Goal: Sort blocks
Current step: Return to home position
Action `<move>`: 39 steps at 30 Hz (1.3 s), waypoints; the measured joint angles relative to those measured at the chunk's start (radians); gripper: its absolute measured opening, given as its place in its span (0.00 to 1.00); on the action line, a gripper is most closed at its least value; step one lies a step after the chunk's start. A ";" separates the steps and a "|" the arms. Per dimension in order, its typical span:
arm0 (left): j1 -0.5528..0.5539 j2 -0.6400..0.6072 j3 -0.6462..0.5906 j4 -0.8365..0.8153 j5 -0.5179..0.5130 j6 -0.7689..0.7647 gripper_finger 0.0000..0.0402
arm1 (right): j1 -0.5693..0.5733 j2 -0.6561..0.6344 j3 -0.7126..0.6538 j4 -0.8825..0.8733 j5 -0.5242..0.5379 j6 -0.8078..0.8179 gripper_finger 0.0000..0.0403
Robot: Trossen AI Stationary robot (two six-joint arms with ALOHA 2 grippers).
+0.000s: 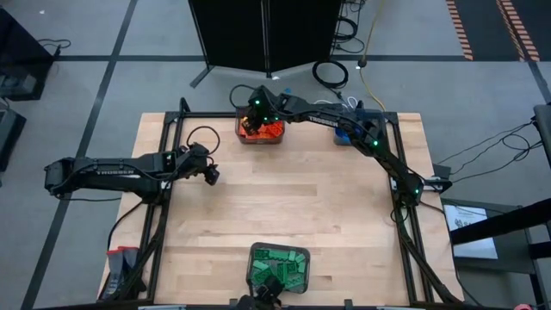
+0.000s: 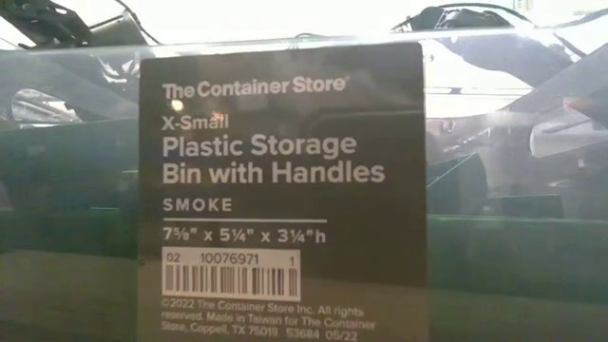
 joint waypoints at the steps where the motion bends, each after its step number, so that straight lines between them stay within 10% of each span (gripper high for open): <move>1: 0.000 0.000 0.000 -0.003 0.000 0.001 0.67 | 0.000 0.000 0.000 -0.001 -0.001 0.000 0.46; 13: 0.000 0.000 0.003 0.052 0.006 -0.002 0.67 | 0.000 -0.149 0.001 -0.035 -0.185 -0.174 0.44; 22: -0.001 -0.073 0.126 0.246 0.030 0.088 0.67 | 0.109 -0.604 0.002 -0.509 -0.288 -0.721 0.42; 30: -0.032 -0.276 0.317 0.298 0.270 0.337 0.67 | 0.123 -1.046 -0.013 -0.991 -0.297 -0.650 0.42; 39: -0.039 -0.603 0.371 0.126 0.358 0.370 0.67 | 0.131 -1.836 -0.751 -0.419 -0.421 -0.574 0.42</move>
